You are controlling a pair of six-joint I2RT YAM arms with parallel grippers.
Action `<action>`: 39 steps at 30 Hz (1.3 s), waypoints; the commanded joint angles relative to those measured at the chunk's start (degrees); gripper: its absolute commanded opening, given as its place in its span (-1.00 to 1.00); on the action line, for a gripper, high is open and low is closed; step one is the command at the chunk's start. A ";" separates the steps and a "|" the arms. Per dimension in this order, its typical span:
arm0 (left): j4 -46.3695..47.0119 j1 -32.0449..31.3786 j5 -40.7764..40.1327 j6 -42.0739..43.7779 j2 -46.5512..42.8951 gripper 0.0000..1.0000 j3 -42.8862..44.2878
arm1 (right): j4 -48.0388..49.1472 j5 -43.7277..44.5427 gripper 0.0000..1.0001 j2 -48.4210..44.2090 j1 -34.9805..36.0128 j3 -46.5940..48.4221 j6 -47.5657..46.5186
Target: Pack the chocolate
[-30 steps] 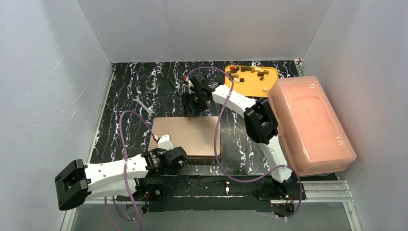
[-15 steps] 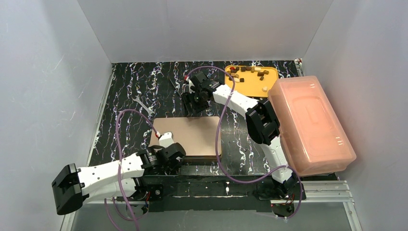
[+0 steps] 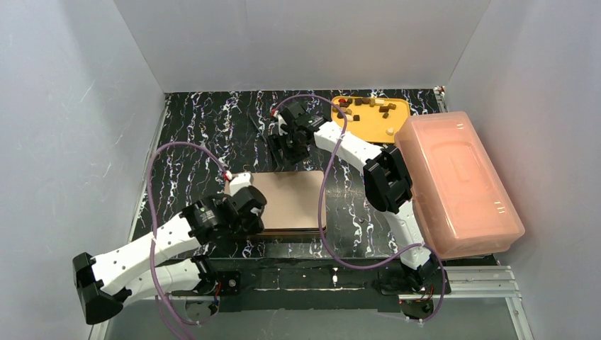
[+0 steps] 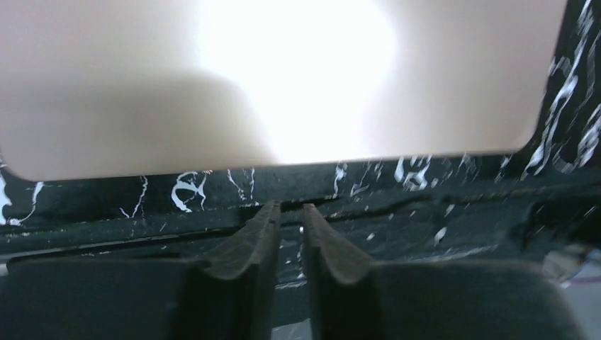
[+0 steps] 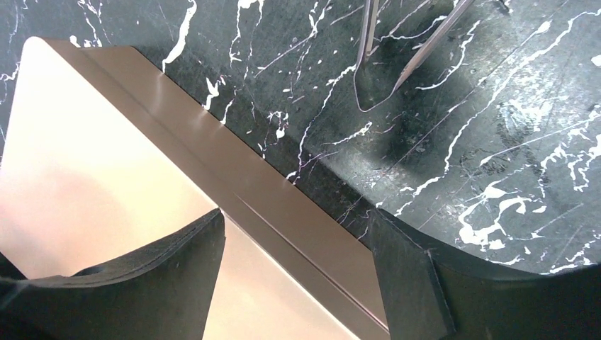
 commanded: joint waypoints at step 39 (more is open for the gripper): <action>-11.86 21.72 12.01 -6.49 -11.01 -1.00 -9.79 | 2.57 -7.12 0.75 8.46 1.31 20.83 4.00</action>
